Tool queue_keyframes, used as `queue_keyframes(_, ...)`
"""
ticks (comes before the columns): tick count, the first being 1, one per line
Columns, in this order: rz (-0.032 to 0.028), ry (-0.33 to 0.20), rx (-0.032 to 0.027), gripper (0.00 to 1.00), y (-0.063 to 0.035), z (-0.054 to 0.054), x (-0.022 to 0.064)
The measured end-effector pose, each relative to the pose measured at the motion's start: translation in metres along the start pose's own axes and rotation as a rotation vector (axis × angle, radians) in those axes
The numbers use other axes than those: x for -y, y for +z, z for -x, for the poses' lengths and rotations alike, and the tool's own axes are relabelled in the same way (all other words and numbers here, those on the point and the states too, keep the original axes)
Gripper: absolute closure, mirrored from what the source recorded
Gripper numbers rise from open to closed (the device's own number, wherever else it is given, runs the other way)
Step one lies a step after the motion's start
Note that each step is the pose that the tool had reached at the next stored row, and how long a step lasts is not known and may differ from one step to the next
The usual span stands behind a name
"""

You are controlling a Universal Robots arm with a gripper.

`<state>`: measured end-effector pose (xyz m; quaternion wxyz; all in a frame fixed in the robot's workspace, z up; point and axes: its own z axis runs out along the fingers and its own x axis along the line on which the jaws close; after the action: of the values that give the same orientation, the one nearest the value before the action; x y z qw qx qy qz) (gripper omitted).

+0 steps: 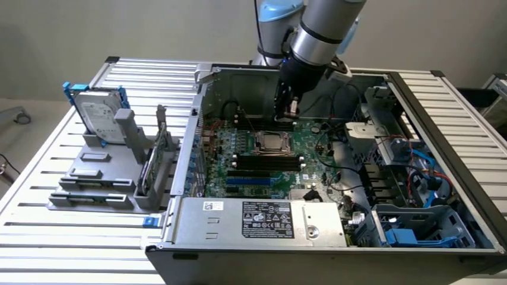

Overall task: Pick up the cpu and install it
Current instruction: 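Close the cpu cover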

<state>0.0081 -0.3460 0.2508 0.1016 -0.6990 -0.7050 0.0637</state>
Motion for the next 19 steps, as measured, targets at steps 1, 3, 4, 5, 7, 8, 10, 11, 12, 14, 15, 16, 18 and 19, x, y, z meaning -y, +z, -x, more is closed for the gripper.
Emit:
queue_keyframes(1,-0.0062,0.000,0.0000,0.89,0.0009,0.000,0.0026)
queue_keyframes(3,-0.0188,0.001,-0.0002,0.89,0.0027,0.000,0.0071)
queue_keyframes(4,-0.0257,0.001,-0.0004,0.89,0.0037,0.000,0.0094)
queue_keyframes(5,-0.0309,0.002,-0.0004,0.89,0.0046,0.000,0.0107)
queue_keyframes(7,-0.0372,0.002,-0.0004,0.89,0.0070,0.001,0.0113)
queue_keyframes(8,-0.0393,0.002,-0.0005,0.89,0.0084,0.001,0.0112)
queue_keyframes(10,-0.0410,0.002,-0.0006,0.89,0.0119,0.003,0.0107)
queue_keyframes(11,-0.0415,0.002,-0.0006,0.89,0.0137,0.004,0.0104)
queue_keyframes(12,-0.0420,0.002,-0.0005,0.89,0.0155,0.004,0.0102)
queue_keyframes(14,-0.0426,0.002,-0.0005,0.89,0.0193,0.005,0.0108)
queue_keyframes(15,-0.0431,0.002,-0.0005,0.89,0.0211,0.005,0.0116)
queue_keyframes(16,-0.0437,0.002,-0.0006,0.89,0.0228,0.005,0.0127)
queue_keyframes(18,-0.0449,0.002,-0.0007,0.89,0.0260,0.005,0.0147)
queue_keyframes(19,-0.0451,0.002,-0.0004,0.89,0.0276,0.005,0.0151)
